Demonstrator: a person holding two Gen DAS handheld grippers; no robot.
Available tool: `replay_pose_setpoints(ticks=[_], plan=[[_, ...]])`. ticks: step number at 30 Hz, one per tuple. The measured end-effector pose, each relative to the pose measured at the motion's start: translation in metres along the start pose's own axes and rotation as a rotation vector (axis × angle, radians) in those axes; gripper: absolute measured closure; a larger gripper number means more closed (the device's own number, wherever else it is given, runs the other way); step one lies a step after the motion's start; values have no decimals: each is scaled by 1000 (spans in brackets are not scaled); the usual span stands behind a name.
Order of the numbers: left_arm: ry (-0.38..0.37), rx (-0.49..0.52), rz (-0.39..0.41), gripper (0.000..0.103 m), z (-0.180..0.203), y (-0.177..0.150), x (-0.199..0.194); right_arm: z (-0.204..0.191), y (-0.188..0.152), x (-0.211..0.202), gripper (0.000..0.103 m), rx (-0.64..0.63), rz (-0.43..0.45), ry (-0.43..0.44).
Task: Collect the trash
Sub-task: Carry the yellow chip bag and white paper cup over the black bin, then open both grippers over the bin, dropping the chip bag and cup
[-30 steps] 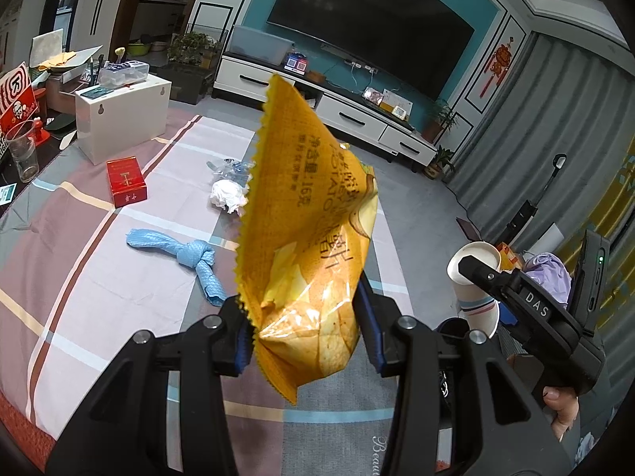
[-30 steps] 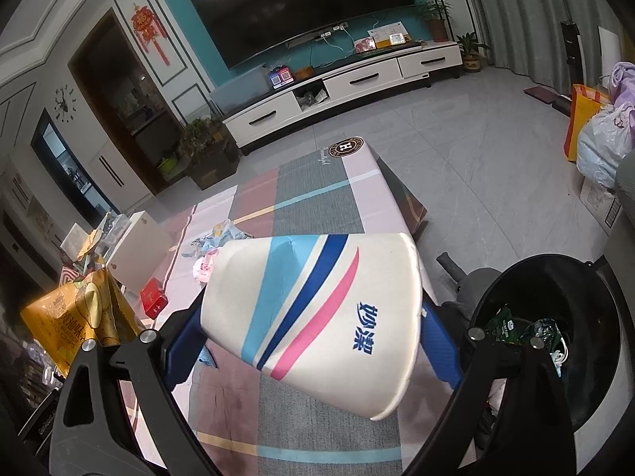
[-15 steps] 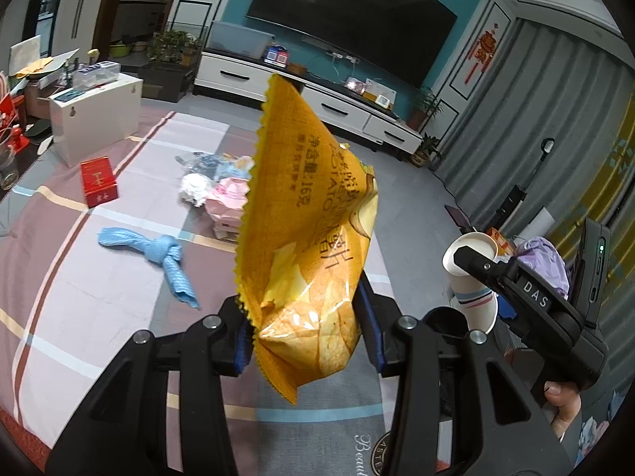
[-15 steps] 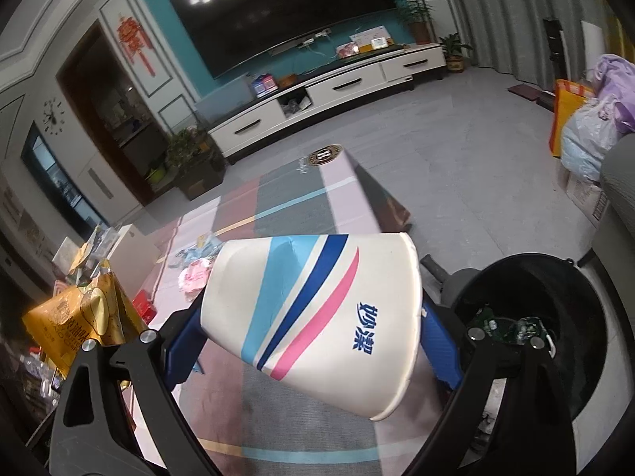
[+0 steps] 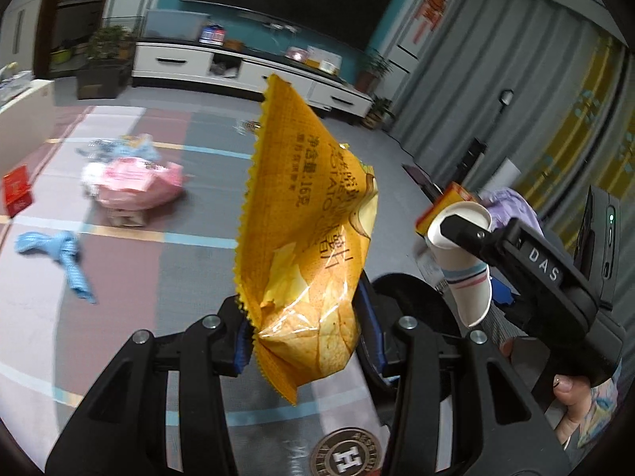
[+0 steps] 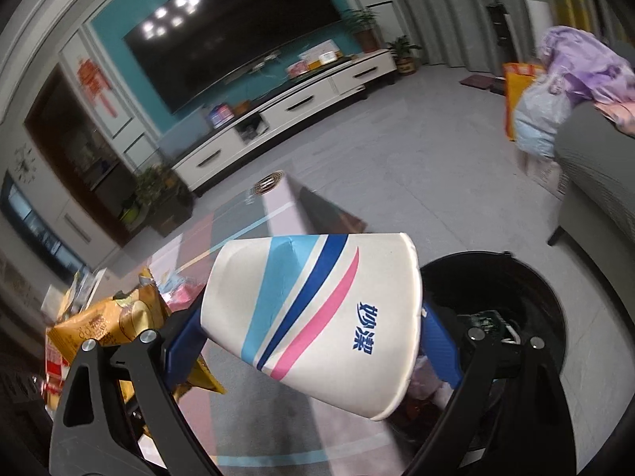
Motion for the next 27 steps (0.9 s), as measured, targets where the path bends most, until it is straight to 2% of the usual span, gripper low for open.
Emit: replay_pose_setpoints(ticks=[8,17,20,27], plan=[[-87,58,-79,57,50,-26,41,64,3,-2,12,109,-8,-115],[-165,66,-249,57,84,-71,95,133,-16,17,12,254,-89,-270],[-172,43,-306,57,87,-84,111,142,-20,22,12,289,-108,-279],[-182,46,-363,56,95,-102,135,155,-27,31,12,350,-147,-296]])
Point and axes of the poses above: each gripper's, at about its wrist camera, not at the fingertips, and x roughly the way its jaws point, z to its right, y to its top, the point moved 3 cm from there along x, roughly the way its jaws point, and after that the axes turned 12 degrees about z, right-handed, at the moved point
